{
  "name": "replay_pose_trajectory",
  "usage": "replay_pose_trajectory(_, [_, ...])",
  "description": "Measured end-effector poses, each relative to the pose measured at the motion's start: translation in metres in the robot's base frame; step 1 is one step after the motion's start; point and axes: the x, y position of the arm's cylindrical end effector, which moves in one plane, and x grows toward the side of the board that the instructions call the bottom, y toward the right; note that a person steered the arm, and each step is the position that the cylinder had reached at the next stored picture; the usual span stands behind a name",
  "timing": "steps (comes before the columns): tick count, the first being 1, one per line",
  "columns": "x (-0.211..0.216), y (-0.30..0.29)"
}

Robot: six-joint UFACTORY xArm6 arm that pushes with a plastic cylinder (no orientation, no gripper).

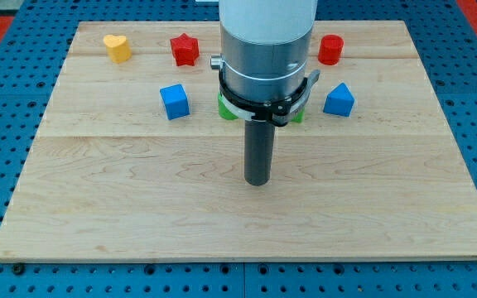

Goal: Push the blue triangle parallel to the right of the green star

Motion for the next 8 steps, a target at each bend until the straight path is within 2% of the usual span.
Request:
replay_pose_trajectory(2, [-0.003, 0.004])
replay_pose_trajectory(3, [-0.030, 0.084])
replay_pose_trajectory(4, [-0.131, 0.141])
replay_pose_trajectory(5, [-0.216, 0.157])
replay_pose_trajectory(6, [-0.219, 0.182])
replay_pose_trajectory(7, [-0.250, 0.189])
replay_pose_trajectory(8, [-0.250, 0.135])
